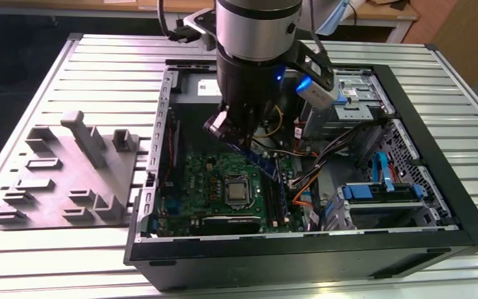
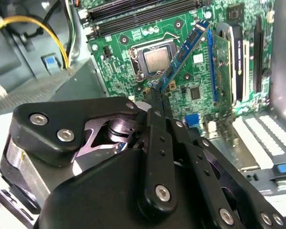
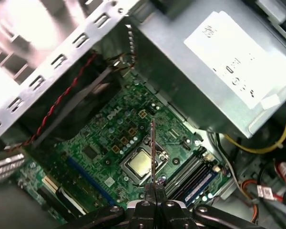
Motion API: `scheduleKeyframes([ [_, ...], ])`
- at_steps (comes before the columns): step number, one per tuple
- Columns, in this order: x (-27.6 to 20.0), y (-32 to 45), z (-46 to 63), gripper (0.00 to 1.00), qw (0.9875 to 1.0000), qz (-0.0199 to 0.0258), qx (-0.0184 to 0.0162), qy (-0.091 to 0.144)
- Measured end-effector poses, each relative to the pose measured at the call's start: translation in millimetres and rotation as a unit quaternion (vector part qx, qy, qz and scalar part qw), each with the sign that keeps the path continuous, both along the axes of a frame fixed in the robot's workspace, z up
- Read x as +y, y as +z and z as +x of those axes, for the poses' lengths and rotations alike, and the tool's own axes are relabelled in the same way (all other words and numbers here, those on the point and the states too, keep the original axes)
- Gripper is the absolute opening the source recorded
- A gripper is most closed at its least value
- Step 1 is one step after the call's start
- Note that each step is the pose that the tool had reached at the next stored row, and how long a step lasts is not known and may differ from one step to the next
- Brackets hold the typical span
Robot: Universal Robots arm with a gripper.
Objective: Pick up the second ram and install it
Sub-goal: 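Insert the second ram into the second slot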
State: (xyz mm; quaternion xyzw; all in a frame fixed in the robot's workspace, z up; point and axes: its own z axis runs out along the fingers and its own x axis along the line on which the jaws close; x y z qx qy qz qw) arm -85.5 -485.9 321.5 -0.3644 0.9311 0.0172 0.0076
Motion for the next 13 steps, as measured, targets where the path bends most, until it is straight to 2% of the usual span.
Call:
scheduleKeyframes([
  [3, 0.0, -0.5, 0.0, 0.11, 0.9996, 0.0000, 0.0000, -0.027],
  [7, 0.0, -1.4, 0.0, 0.11, 0.9980, 0.0000, 0.0000, -0.064],
  [10, 0.0, -2.0, 0.0, 0.11, 0.9959, 0.0000, 0.0000, -0.091],
  [13, 0.0, -2.6, 0.0, 0.11, 0.9930, 0.0000, 0.0000, -0.118],
])
